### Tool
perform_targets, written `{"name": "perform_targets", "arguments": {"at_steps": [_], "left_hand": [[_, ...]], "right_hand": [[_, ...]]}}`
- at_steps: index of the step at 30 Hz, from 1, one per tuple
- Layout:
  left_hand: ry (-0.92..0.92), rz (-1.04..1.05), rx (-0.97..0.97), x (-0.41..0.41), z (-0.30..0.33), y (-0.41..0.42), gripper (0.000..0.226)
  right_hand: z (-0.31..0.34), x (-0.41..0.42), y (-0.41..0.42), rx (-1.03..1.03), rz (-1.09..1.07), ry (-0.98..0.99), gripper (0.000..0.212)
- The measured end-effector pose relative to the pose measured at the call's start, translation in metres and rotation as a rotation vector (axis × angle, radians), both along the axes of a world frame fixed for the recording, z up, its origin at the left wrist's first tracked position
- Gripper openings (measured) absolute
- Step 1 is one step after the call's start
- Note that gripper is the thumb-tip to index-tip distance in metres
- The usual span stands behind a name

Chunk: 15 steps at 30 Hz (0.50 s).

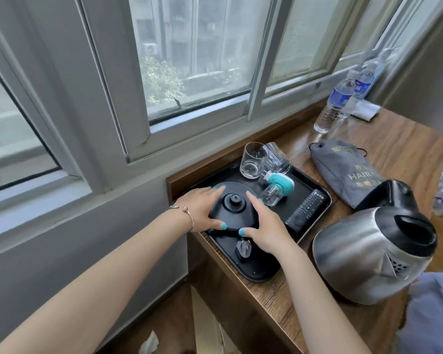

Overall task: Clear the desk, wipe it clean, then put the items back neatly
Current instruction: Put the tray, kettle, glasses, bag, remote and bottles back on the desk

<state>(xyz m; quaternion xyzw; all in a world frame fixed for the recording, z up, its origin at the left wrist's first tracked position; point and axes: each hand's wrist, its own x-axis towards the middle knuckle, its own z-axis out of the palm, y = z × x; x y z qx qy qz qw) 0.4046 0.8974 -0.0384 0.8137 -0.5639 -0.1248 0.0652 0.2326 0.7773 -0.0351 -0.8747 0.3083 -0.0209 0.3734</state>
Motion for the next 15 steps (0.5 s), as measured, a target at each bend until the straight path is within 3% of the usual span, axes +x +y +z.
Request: {"name": "perform_targets", "arguments": {"at_steps": [9,15], "left_hand": [[0.055,0.044,0.054,0.009,0.005,-0.013,0.095],[0.092,0.029,0.069,0.009,0.007,-0.016,0.097]], "right_hand": [[-0.007,0.012,0.007,-0.117,-0.025,-0.009,0.093],[-0.009,0.010,0.008,-0.053,-0.054,-0.052,0.093]]}}
